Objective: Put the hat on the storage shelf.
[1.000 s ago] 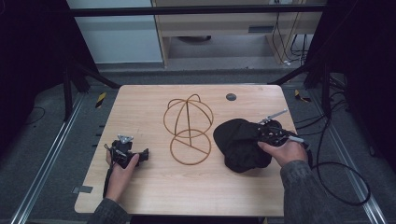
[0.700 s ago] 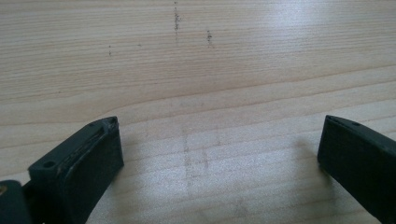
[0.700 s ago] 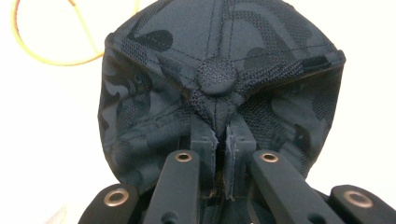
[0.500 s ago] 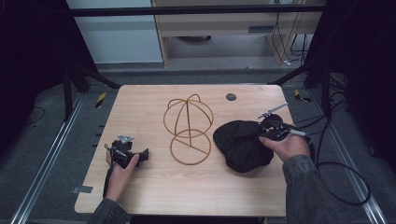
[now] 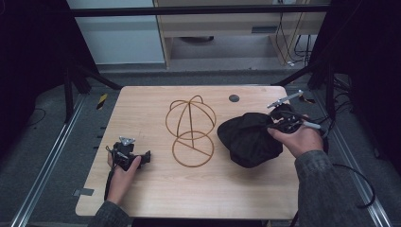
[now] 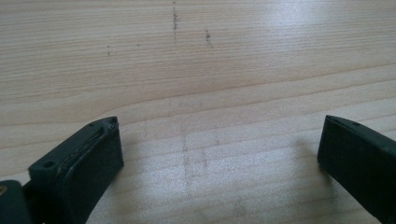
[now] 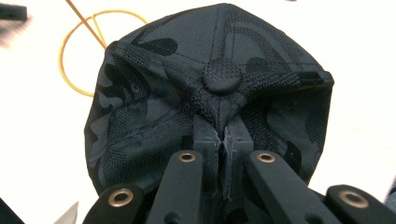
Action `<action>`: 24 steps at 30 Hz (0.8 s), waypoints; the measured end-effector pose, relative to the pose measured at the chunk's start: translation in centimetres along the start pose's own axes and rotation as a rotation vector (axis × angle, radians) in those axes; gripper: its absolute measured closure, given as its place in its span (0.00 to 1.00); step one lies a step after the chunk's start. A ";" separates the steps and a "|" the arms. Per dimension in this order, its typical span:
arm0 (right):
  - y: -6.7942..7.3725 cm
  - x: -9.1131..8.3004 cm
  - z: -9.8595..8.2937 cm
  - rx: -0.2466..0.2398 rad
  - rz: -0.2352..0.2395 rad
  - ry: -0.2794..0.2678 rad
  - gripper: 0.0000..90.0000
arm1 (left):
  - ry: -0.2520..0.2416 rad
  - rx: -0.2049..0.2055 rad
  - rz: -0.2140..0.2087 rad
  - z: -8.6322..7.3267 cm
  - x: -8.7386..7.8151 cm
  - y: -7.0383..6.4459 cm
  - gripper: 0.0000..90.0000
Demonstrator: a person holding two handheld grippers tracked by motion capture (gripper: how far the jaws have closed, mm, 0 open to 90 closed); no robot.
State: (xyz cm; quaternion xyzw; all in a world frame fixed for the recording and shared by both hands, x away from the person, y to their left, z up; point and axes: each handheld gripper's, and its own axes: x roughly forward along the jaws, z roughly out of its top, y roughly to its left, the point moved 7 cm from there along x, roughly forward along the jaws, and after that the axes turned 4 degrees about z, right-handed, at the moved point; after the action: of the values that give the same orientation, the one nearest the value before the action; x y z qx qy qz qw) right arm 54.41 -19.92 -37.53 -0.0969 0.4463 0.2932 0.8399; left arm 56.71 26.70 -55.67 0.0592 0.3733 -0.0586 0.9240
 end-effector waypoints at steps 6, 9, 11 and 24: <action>0.2 -2.5 0.6 -0.004 -0.002 -0.064 0.96 | 0.000 -0.001 -0.001 0.0 0.0 0.0 0.00; 0.4 -3.6 0.9 -0.003 -0.001 -0.092 0.96 | 0.000 0.000 -0.002 0.0 0.0 0.0 0.00; 0.5 -4.3 1.1 -0.003 -0.009 -0.108 0.96 | 0.000 0.001 -0.003 0.0 0.0 0.0 0.00; 0.4 -7.1 2.5 0.007 -0.037 -0.157 0.97 | 0.002 0.002 -0.003 0.0 0.0 0.0 0.00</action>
State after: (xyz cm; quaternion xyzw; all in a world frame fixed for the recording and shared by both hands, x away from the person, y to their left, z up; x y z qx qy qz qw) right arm 52.89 -21.41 -30.32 -0.0791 0.3781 0.2828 0.8780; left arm 56.66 26.67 -55.67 0.0597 0.3744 -0.0603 0.9234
